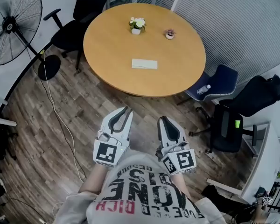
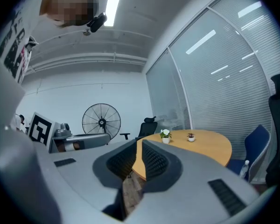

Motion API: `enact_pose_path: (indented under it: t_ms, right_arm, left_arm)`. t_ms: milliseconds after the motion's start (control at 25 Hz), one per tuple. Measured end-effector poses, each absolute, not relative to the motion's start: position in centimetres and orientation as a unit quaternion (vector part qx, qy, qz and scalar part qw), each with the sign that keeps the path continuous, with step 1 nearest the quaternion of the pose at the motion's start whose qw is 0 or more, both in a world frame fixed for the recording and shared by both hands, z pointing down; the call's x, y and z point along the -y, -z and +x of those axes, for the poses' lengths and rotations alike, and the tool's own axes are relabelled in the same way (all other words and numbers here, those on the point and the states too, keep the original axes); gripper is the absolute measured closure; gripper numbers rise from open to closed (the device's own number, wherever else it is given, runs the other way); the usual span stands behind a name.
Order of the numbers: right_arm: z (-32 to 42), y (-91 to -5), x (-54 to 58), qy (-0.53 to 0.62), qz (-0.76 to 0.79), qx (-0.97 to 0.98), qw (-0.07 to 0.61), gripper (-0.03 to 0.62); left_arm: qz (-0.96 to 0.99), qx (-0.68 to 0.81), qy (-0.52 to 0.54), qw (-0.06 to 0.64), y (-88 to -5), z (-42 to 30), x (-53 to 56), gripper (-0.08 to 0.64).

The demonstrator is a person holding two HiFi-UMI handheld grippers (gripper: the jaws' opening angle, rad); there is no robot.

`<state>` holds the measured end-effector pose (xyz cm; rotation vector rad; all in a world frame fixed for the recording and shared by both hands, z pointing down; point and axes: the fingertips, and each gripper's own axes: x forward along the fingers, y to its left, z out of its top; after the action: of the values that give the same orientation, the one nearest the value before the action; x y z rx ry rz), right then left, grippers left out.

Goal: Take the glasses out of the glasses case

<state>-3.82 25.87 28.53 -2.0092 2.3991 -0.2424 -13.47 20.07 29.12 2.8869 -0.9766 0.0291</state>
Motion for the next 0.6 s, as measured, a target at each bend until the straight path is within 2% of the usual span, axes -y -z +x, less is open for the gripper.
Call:
enact_pose_path:
  t_ms: [600]
  right_arm:
    - [-2.9,-30.3,-20.4,0.102,-0.66,-0.744,0.004,0.566]
  left_arm:
    - [0.947,0.316,-0.024,0.047,-31.2,-13.7,-13.5,0.506]
